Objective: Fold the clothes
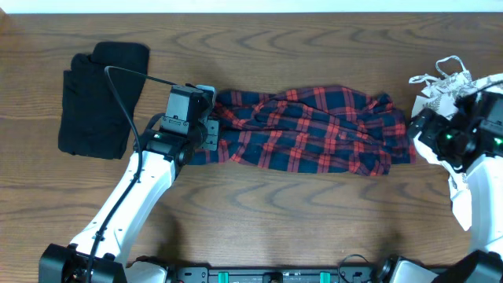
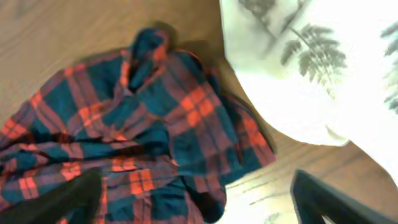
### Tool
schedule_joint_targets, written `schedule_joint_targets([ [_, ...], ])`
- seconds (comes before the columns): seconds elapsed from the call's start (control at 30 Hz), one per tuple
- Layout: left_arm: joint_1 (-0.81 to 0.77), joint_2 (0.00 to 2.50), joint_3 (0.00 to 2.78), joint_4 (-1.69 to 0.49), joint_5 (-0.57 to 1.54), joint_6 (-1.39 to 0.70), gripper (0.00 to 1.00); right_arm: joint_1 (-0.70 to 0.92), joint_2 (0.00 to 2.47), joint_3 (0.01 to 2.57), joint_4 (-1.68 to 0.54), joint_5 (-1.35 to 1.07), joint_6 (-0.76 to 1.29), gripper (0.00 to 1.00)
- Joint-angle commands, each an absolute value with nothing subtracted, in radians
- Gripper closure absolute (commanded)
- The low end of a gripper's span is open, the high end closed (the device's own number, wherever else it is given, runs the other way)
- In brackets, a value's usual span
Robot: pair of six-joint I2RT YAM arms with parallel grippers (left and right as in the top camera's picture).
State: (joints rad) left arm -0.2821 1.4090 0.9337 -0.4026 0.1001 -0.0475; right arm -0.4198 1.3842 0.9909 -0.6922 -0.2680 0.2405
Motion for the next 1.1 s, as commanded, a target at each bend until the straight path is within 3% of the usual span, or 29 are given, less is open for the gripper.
schedule_joint_targets([
  [0.0,-0.276,1.405,0.956,-0.408,0.105,-0.045,0.65,-0.453,1.434,0.963,-0.699,-0.342,0.179,0.01],
  [0.6,-0.276,1.405,0.956,-0.42,0.105,-0.045,0.65,-0.459,1.784,0.96,-0.616,-0.31,0.184,0.01],
  [1.07,-0.276,1.405,0.956,-0.419,0.105,-0.045,0.65,-0.41,2.065,0.96,-0.506,-0.48,0.187,0.01],
])
